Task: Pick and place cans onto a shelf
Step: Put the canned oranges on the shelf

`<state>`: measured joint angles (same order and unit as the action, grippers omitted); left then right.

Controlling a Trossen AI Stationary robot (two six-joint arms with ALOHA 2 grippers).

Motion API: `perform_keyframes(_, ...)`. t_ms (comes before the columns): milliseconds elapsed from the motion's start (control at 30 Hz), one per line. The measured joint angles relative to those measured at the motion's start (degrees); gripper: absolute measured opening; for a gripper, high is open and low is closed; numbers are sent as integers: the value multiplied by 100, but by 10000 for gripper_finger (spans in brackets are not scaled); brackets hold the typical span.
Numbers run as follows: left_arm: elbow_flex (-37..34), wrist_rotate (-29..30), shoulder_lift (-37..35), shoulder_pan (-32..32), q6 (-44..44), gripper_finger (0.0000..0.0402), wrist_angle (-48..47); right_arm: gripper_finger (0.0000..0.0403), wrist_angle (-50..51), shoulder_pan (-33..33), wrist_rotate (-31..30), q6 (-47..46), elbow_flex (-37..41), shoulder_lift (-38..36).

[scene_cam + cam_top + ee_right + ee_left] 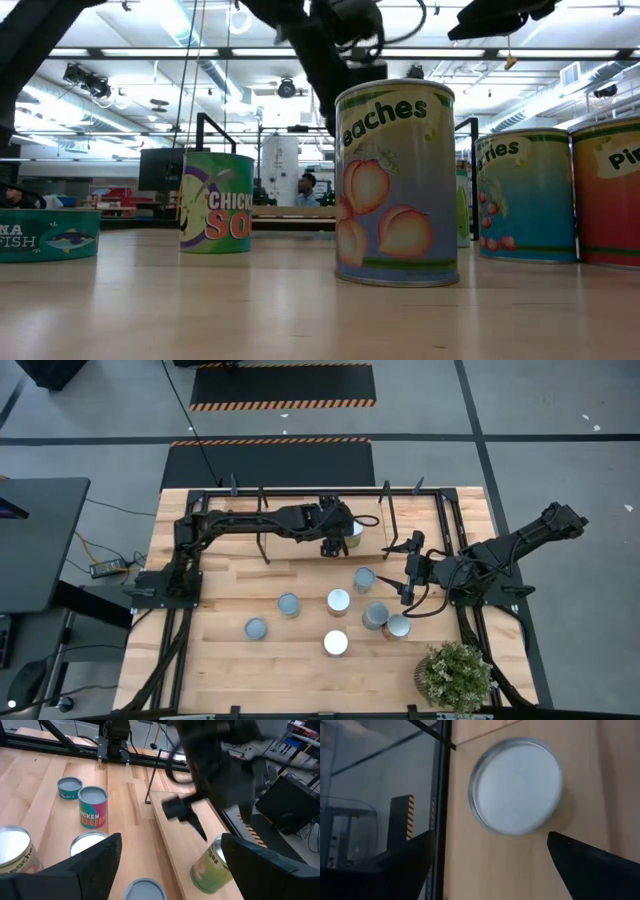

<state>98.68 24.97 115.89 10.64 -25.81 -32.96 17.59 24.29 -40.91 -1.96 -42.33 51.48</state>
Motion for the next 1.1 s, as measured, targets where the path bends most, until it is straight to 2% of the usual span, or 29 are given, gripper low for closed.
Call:
perform_keyframes(167, 4, -733, -245, -87, 296, 389, -154, 348, 26, -91, -27, -149, 46, 82)
perform_keyframes(233, 6, -827, -258, -151, 268, 389, -160, 348, 68, -157, -50, -225, 133, 204)
perform_keyframes(400, -12, -395, -124, -319, -187, 388, -153, 348, 40, -244, -387, -358, 236, 493)
perform_keyframes(667, -237, 314, 41, -310, -710, 388, 852, 348, -14, -147, -915, -361, 238, 559)
perform_keyframes(833, -527, 332, 96, -119, -819, 388, 1561, 348, -14, -138, -916, -327, 238, 535)
perform_keyframes(1100, -545, 332, 252, 102, -834, 388, 2451, 348, -38, -138, -927, -266, 240, 535)
